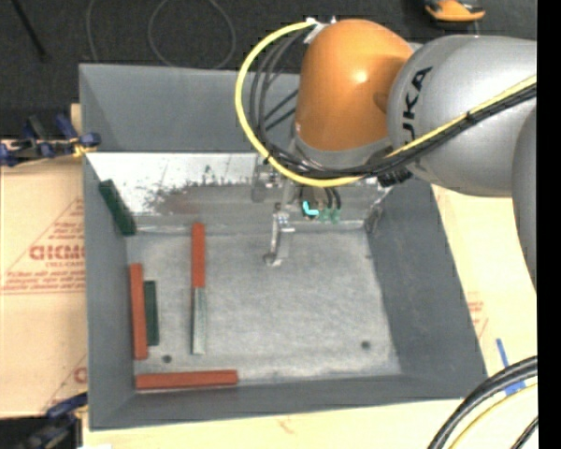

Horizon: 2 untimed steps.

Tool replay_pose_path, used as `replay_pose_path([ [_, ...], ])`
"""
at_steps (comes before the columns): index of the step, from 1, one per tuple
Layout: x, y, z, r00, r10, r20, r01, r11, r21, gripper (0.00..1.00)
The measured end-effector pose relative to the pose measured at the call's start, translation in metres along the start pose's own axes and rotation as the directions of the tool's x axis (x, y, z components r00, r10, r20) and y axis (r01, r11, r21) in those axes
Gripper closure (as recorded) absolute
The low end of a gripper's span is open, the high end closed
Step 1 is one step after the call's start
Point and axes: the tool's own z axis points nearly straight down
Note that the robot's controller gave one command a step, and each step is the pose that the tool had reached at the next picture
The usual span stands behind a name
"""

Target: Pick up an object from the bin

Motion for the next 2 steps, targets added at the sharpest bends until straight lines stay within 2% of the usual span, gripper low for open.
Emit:
replay_pose_path([
  [1,-0.018,0.090,0.157,0.845,-0.534,0.004,0.534,0.845,0.003,0.00],
  [2,-0.039,0.059,0.124,0.749,-0.663,0.010,0.663,0.749,0.008,0.00],
])
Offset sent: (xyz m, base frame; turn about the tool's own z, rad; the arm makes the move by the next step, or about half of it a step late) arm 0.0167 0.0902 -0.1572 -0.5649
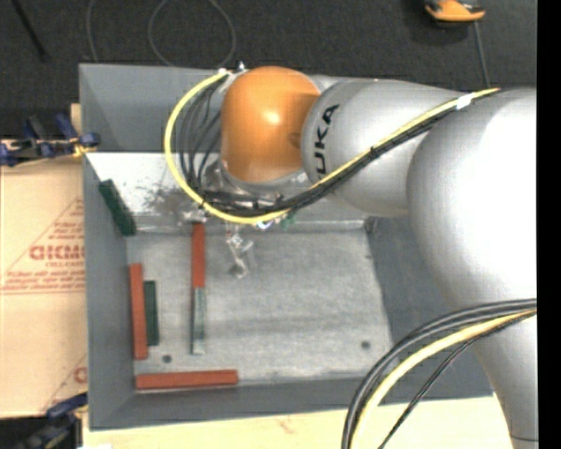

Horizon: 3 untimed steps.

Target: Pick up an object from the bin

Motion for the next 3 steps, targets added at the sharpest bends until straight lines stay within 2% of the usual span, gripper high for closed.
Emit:
replay_pose_path([
  [1,0.001,0.013,-0.008,0.991,-0.135,-0.004,0.135,0.991,-0.004,0.00],
  [2,0.002,0.006,0.031,0.935,-0.354,-0.002,0.354,0.935,-0.003,0.00],
  [3,0.000,0.005,0.028,0.938,-0.348,0.003,0.348,0.938,-0.003,0.00],
])
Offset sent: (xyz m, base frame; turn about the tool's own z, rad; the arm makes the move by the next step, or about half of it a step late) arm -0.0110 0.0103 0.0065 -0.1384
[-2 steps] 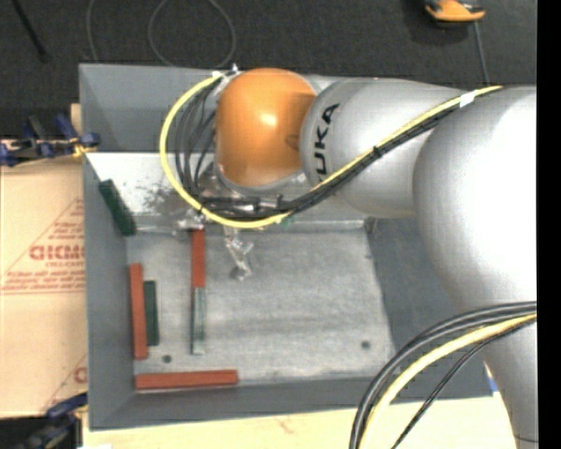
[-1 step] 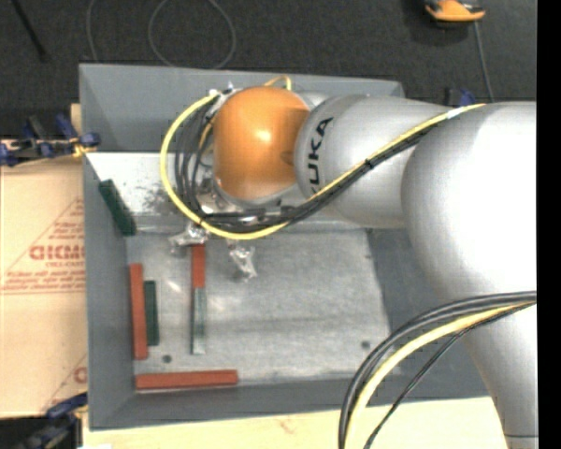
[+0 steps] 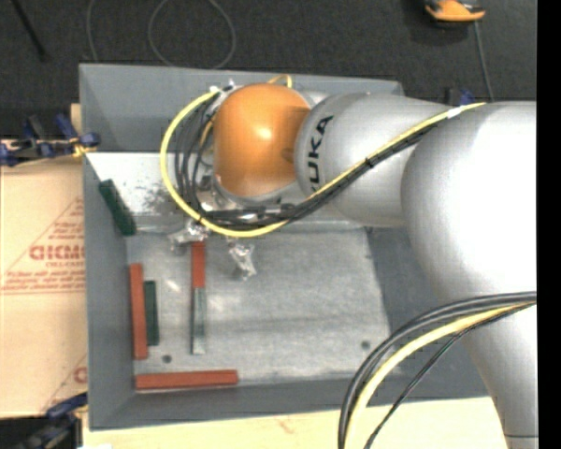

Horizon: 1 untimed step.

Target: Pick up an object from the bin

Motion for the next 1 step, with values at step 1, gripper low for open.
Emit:
replay_pose_path([
  [1,0.0003,0.0000,0.0002,1.000,0.002,-0.001,-0.002,1.000,-0.001,1.00],
])
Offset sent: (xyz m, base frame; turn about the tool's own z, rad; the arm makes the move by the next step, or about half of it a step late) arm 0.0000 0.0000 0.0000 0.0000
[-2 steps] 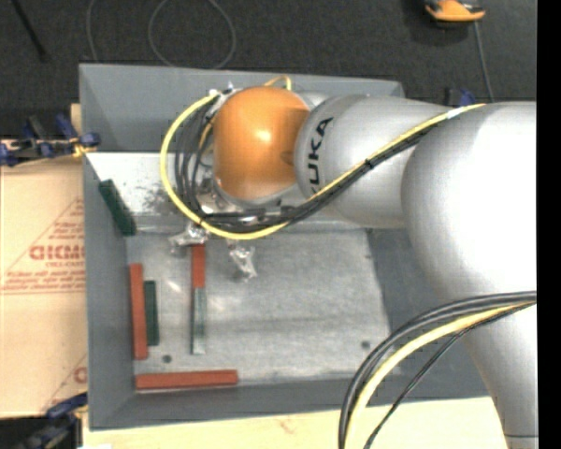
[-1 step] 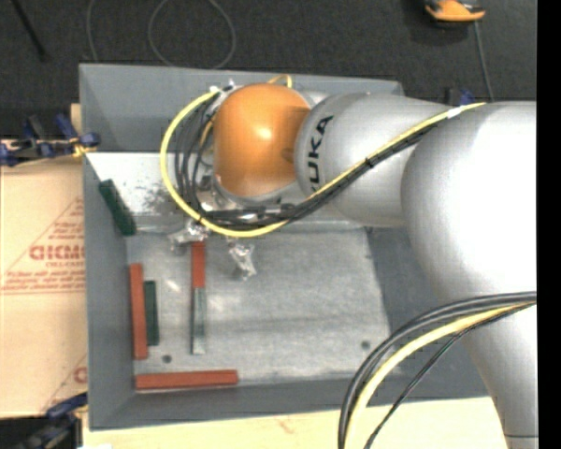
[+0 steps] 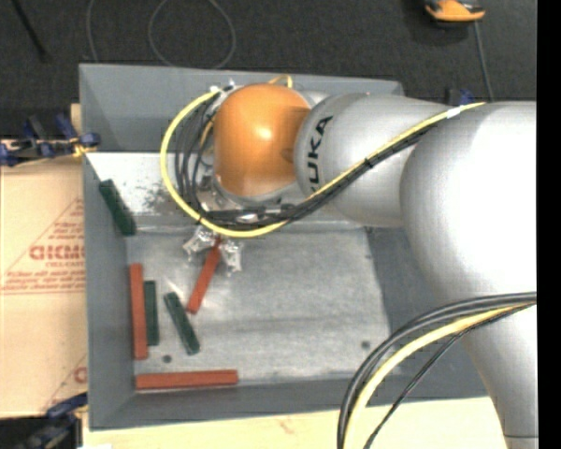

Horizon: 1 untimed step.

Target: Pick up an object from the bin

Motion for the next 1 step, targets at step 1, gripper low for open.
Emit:
replay_pose_path([
  [1,-0.0009,-0.0020,-0.0029,1.000,0.006,0.001,-0.006,1.000,0.001,1.00],
])
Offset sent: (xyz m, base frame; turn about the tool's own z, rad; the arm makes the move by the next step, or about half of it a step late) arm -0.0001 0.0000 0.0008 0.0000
